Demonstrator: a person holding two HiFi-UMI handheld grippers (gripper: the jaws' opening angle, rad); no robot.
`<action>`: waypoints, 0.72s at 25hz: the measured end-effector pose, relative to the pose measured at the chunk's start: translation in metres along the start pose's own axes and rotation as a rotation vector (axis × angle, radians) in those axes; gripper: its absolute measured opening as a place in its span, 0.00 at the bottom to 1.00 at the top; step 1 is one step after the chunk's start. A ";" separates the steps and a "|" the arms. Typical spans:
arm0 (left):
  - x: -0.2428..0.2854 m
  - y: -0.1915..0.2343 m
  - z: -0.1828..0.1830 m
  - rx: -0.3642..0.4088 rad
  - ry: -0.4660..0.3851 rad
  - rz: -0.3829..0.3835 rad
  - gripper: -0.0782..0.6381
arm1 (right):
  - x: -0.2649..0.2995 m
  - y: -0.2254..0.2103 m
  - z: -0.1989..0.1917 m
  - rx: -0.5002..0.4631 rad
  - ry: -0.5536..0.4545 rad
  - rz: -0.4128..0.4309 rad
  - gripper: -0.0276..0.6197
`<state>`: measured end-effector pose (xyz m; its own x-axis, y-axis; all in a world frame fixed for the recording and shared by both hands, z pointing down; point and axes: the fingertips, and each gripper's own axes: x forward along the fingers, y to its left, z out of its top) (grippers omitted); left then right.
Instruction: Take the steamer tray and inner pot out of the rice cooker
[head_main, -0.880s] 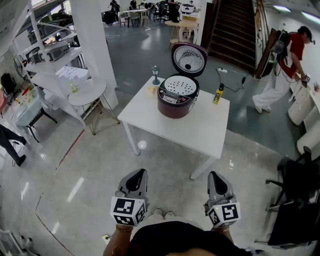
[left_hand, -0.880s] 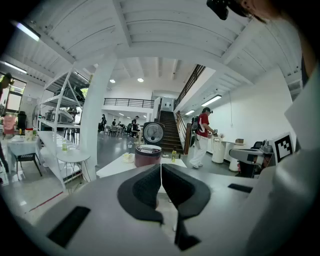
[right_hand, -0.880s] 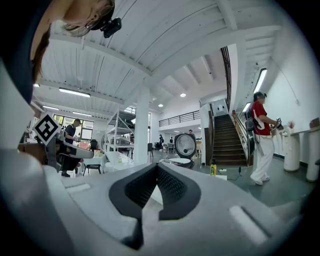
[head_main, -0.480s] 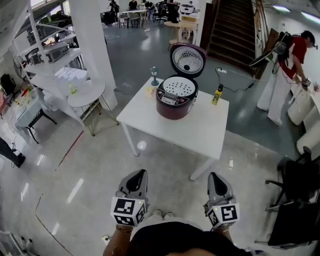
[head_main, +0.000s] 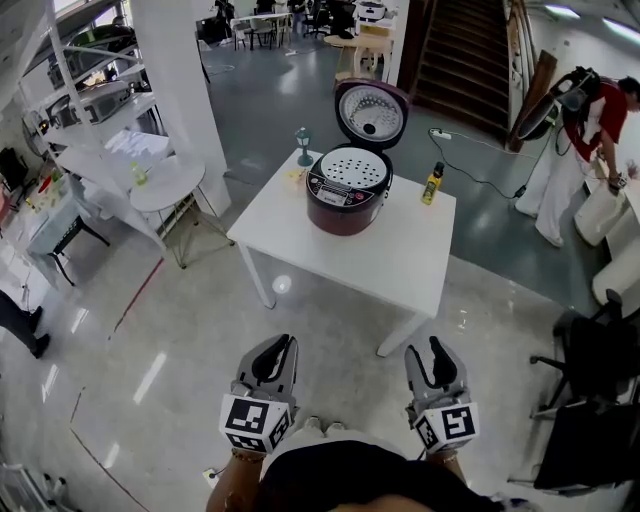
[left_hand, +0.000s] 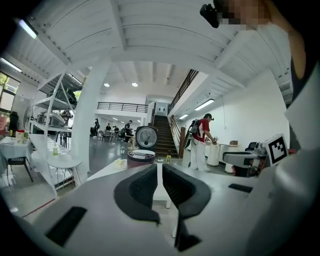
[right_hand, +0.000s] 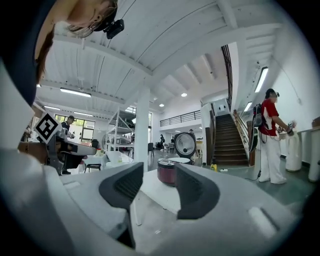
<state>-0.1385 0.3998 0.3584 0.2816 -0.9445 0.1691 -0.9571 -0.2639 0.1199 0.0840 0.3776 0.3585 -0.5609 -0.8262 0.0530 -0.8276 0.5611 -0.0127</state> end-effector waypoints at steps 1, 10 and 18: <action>0.003 -0.001 0.000 0.006 0.000 0.004 0.13 | 0.001 -0.004 0.000 0.008 0.000 -0.008 0.36; 0.033 -0.031 -0.008 0.134 0.056 -0.055 0.53 | 0.011 -0.044 -0.002 0.016 -0.012 -0.062 0.51; 0.041 -0.049 -0.005 0.075 0.010 -0.082 0.59 | 0.015 -0.041 -0.010 -0.030 0.001 0.034 0.51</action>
<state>-0.0793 0.3748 0.3648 0.3596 -0.9173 0.1711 -0.9331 -0.3546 0.0600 0.1091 0.3427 0.3699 -0.5886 -0.8066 0.0536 -0.8072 0.5900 0.0152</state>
